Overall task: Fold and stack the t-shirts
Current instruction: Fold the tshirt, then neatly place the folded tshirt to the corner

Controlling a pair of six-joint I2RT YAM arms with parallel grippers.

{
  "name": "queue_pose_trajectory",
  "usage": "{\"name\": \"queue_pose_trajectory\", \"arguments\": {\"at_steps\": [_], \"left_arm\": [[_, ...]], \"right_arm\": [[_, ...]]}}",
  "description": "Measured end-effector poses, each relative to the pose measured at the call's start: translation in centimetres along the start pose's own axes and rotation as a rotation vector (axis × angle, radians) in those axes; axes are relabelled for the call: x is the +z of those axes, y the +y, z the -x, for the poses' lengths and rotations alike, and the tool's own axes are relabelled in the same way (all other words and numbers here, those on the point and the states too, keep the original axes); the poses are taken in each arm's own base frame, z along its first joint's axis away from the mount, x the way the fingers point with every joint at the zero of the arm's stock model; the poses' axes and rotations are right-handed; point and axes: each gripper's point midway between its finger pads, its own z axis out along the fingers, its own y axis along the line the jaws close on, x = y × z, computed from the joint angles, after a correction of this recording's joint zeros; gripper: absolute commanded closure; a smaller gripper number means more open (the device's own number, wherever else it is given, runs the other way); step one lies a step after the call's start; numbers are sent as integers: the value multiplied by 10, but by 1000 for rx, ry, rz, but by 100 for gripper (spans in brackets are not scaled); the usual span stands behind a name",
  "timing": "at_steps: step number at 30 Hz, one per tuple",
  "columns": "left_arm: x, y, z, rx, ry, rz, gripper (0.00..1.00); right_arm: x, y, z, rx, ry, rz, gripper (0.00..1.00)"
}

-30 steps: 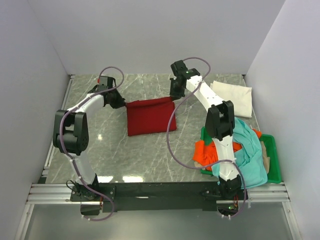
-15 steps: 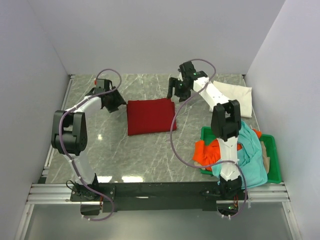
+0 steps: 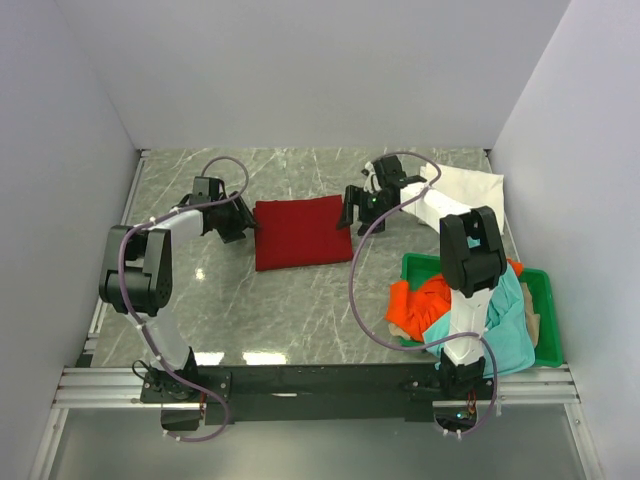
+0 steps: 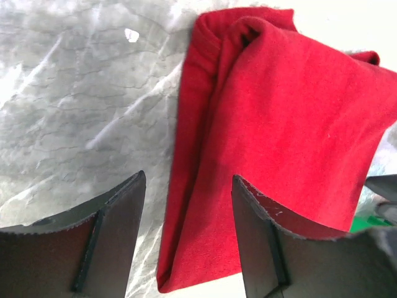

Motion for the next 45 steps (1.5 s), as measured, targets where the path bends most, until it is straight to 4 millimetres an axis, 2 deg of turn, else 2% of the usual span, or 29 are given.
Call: {"name": "queue_pose_trajectory", "arguments": {"at_steps": [4, 13, 22, 31, 35, 45], "left_arm": [[1, -2, -1, 25, 0, -24, 39], [12, 3, -5, 40, 18, -28, 46], [17, 4, -6, 48, 1, -49, 56], [22, 4, -7, 53, -5, -70, 67], [24, 4, -10, 55, -4, -85, 77], [27, 2, -12, 61, -1, -114, 82]], "right_arm": [[5, -6, -11, 17, 23, 20, 19], [6, -4, 1, 1, -22, 70, 20], [23, -20, -6, 25, 16, 65, 21], [29, -16, -5, 25, 23, 108, 22], [33, -14, -2, 30, 24, 128, 23], [40, -8, 3, 35, 18, 156, 29]]}}
